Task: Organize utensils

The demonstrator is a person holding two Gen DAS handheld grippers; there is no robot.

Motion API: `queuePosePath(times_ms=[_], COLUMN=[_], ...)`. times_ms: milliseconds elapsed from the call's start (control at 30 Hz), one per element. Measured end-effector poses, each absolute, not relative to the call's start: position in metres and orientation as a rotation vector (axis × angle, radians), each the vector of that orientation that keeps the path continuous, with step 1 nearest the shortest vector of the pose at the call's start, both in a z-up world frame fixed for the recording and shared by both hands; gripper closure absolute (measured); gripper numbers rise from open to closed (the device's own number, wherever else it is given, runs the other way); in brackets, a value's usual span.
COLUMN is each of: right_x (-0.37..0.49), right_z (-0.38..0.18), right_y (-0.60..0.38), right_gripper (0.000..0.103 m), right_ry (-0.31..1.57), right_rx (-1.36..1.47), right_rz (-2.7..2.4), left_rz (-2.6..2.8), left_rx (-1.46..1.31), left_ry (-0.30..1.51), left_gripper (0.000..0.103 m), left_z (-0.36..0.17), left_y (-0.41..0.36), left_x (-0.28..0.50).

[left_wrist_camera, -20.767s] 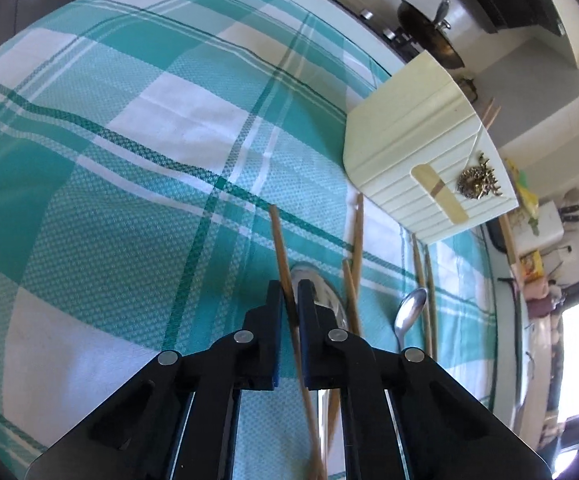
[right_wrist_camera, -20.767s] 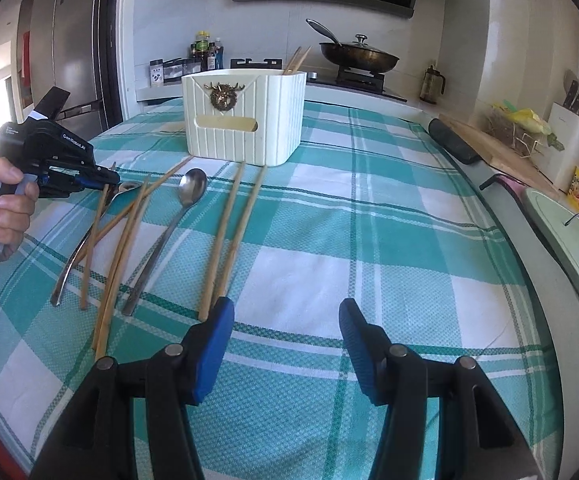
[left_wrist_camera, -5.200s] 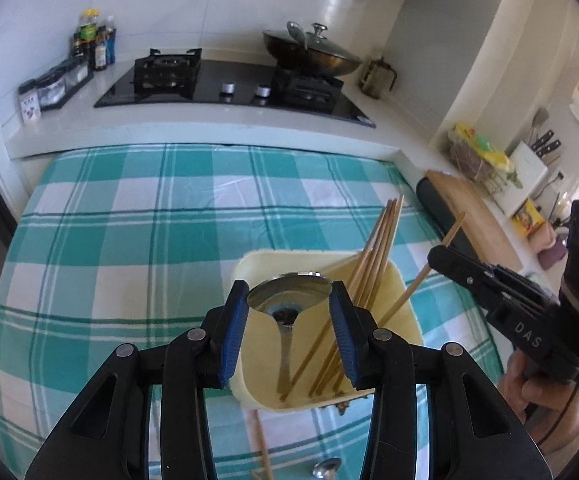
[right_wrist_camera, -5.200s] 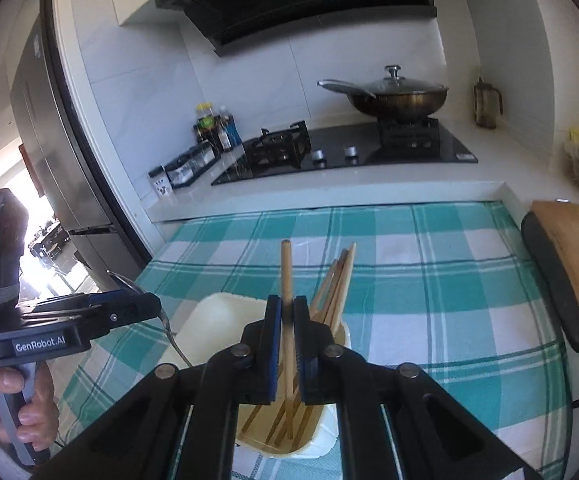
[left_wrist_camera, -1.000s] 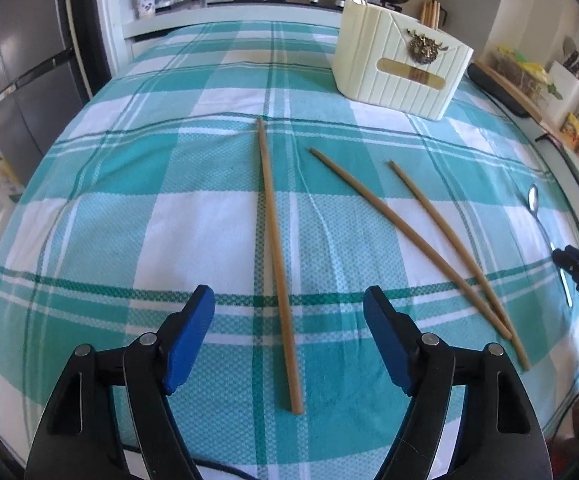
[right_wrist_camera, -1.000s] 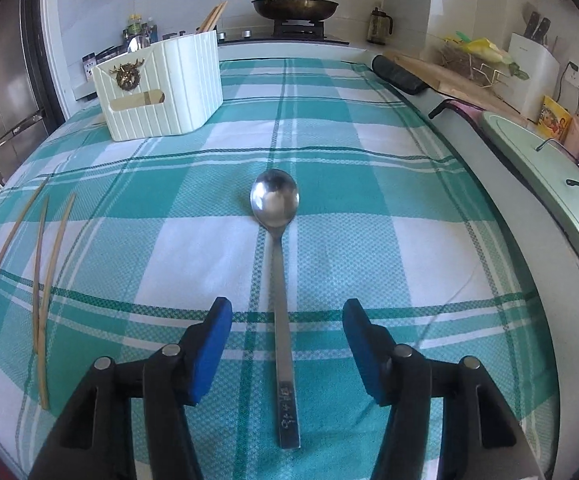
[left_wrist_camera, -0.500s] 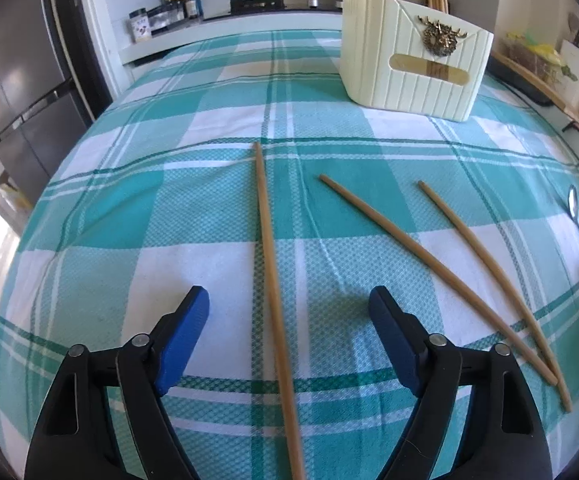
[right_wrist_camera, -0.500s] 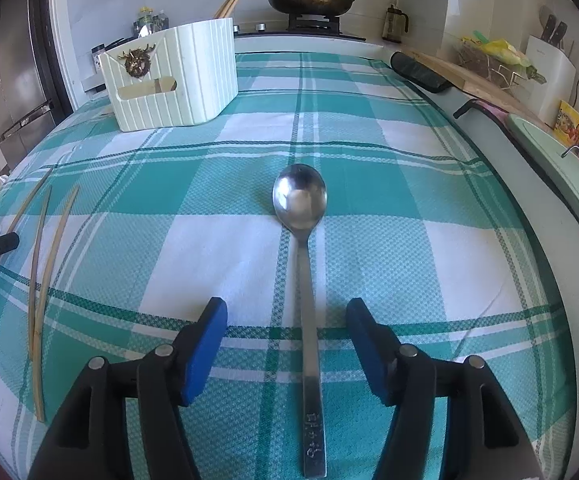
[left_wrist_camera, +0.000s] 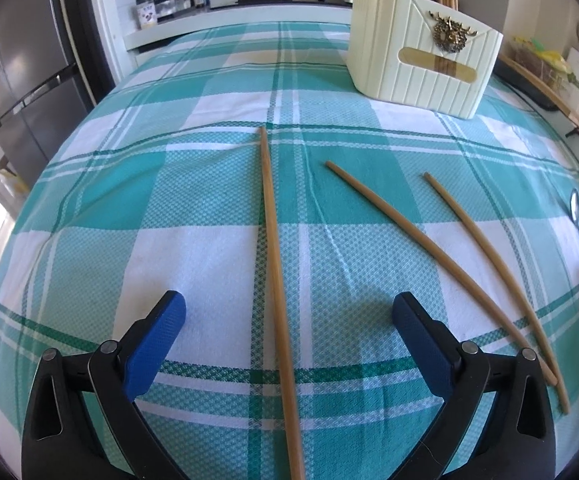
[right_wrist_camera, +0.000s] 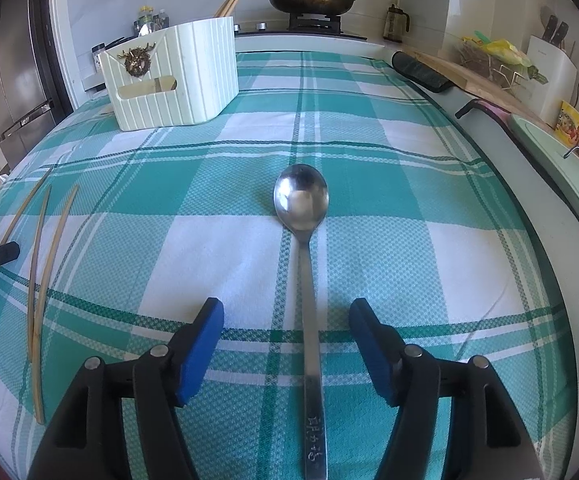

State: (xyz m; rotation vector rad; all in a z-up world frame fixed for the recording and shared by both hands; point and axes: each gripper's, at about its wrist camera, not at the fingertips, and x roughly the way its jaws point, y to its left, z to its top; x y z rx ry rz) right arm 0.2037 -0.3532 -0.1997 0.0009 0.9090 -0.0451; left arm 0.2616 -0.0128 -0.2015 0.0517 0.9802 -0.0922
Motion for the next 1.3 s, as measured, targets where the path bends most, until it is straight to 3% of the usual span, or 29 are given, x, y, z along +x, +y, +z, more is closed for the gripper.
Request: queuePosePath(times_ms=[300, 533, 767, 900, 1100, 1200, 1267, 1300], right_x=[0.204, 0.210, 0.220, 0.236, 0.272, 0.282, 0.282, 0.282], right_z=[-0.200, -0.199, -0.196, -0.196, -0.197, -0.197, -0.196, -0.195], right_y=[-0.353, -0.356, -0.365, -0.365, -0.359, -0.361, -0.364, -0.364], right_gripper=[0.036, 0.031, 0.031, 0.031, 0.031, 0.034, 0.067, 0.067], right_ry=[0.909, 0.954, 0.980, 0.968, 0.953, 0.938, 0.915, 0.907], right_rx=[0.000, -0.019, -0.001, -0.001, -0.046, -0.023, -0.007, -0.009], right_rz=[-0.045, -0.010, 0.008, 0.016, -0.004, -0.028, -0.055, -0.065], left_rz=[-0.116, -0.254, -0.290, -0.279, -0.268, -0.257, -0.289, -0.307], left_rx=[0.063, 0.122, -0.010, 0.017, 0.087, 0.122, 0.087, 0.065], left_ry=[1.000, 1.113, 1.151, 1.151, 1.165, 1.147, 1.140, 1.139], left_gripper=[0.000, 0.001, 0.002, 0.009, 0.026, 0.057, 0.088, 0.094], left_z=[-0.201, -0.197, -0.192, -0.193, -0.192, -0.190, -0.189, -0.189], left_y=[-0.011, -0.003, 0.021, 0.018, 0.009, 0.007, 0.007, 0.007], left_x=[0.262, 0.277, 0.304, 0.324, 0.353, 0.358, 0.358, 0.358])
